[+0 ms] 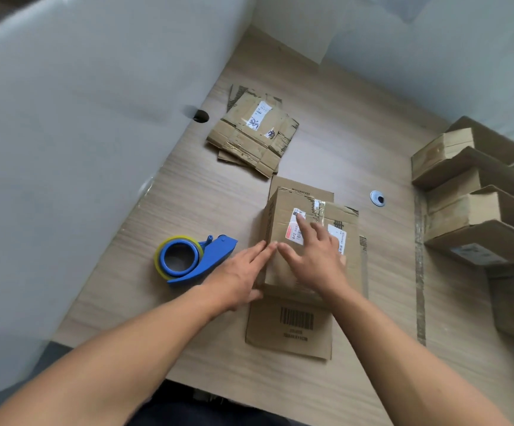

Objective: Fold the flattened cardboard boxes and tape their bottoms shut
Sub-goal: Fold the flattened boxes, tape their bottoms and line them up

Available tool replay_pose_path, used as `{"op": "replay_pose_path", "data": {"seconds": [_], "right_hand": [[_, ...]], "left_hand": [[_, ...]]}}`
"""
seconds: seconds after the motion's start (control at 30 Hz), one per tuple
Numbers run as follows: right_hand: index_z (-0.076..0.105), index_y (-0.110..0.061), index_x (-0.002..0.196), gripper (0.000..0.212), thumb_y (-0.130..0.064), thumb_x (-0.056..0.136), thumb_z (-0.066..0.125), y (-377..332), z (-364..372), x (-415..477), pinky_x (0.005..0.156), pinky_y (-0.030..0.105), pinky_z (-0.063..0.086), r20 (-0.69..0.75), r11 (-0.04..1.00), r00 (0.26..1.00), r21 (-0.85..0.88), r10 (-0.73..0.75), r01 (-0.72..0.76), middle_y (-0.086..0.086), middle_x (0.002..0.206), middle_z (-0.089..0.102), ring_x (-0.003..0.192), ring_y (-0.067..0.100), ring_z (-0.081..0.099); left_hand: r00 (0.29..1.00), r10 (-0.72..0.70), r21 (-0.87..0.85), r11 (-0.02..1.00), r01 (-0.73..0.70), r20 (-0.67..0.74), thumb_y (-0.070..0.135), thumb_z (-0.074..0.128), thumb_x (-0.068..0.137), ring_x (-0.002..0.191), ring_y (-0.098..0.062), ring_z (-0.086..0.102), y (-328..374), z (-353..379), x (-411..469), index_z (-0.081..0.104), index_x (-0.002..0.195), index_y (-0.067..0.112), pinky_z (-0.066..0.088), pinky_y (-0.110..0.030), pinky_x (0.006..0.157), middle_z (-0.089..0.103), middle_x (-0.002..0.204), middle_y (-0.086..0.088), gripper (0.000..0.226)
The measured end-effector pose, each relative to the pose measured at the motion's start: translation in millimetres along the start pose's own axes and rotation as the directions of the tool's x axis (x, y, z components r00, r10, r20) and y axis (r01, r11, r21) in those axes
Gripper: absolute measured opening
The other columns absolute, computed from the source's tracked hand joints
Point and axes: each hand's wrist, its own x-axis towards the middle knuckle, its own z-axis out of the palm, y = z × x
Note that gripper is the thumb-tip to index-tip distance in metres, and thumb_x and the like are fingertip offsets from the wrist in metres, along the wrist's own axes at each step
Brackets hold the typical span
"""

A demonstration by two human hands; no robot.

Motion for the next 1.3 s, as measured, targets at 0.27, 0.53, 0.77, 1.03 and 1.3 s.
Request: {"op": "replay_pose_path", "data": {"seconds": [0.27, 0.53, 0.77, 1.03, 1.3], "right_hand": [[-0.009, -0.045, 0.154, 0.103, -0.084, 0.077, 0.046, -16.0, 30.2, -10.6, 0.113, 0.069, -0.001, 0.057, 0.994, 0.993, -0.05, 0.103, -0.1, 0.0, 0.162, -0.027, 0.15, 0.026, -0.023], [-0.011, -0.049, 0.152, 0.103, -0.057, 0.082, 0.063, 59.2, 27.9, -61.6, 0.118, 0.062, -0.008, 0.231, 0.946, 0.949, -0.19, -0.217, 0.262, -0.009, 0.154, -0.039, 0.148, 0.023, -0.03], [-0.019, -0.067, 0.139, 0.088, -0.025, 0.098, 0.046, 132.2, 19.2, -87.9, 0.119, 0.06, 0.002, 0.3, 0.858, 0.895, -0.301, -0.33, 0.417, -0.019, 0.152, -0.036, 0.137, 0.017, -0.037], [0.027, -0.057, 0.146, 0.116, -0.016, 0.057, 0.087, 193.8, 11.9, -107.5, 0.094, 0.054, 0.052, 0.115, 0.856, 0.961, -0.438, -0.25, 0.275, -0.005, 0.157, 0.039, 0.14, 0.029, 0.042], [0.031, -0.052, 0.146, 0.049, -0.053, 0.098, 0.04, 183.3, 10.6, -115.8, 0.12, 0.052, 0.014, -0.071, 0.994, 0.992, -0.024, 0.109, -0.111, -0.009, 0.166, -0.004, 0.153, 0.018, -0.005]], "left_hand": [[0.965, -0.036, -0.02, 0.999, 0.031, -0.259, 0.021, 0.073, 0.083, 0.124, -0.026, 0.052, -29.5, -56.4, -20.6, 0.049, 0.143, 0.014, 0.037, -0.033, 0.109, 0.054, 0.136, -0.006, 0.065], [0.984, 0.039, 0.036, 0.999, -0.033, -0.174, 0.029, 0.073, 0.086, 0.127, -0.027, 0.051, -1.6, -79.3, 21.0, 0.052, 0.141, 0.014, 0.037, -0.034, 0.112, 0.053, 0.138, -0.009, 0.06], [0.994, 0.064, 0.088, 0.993, -0.073, 0.091, 0.045, 0.065, 0.091, 0.146, -0.02, 0.026, 46.6, -50.0, 62.9, 0.024, 0.156, 0.032, 0.024, -0.033, 0.12, 0.021, 0.162, 0.002, 0.078], [0.977, 0.003, 0.153, 0.988, -0.036, 0.211, 0.051, 0.071, 0.085, 0.152, -0.024, 0.006, 88.1, -22.1, 99.2, 0.015, 0.157, 0.034, 0.018, -0.043, 0.123, -0.005, 0.166, 0.002, 0.093], [0.971, 0.067, 0.184, 0.977, -0.11, 0.228, 0.055, 0.072, 0.082, 0.153, -0.022, -0.001, 107.2, -22.6, 132.1, 0.02, 0.155, 0.037, 0.016, -0.047, 0.123, -0.009, 0.166, 0.005, 0.092]]}}
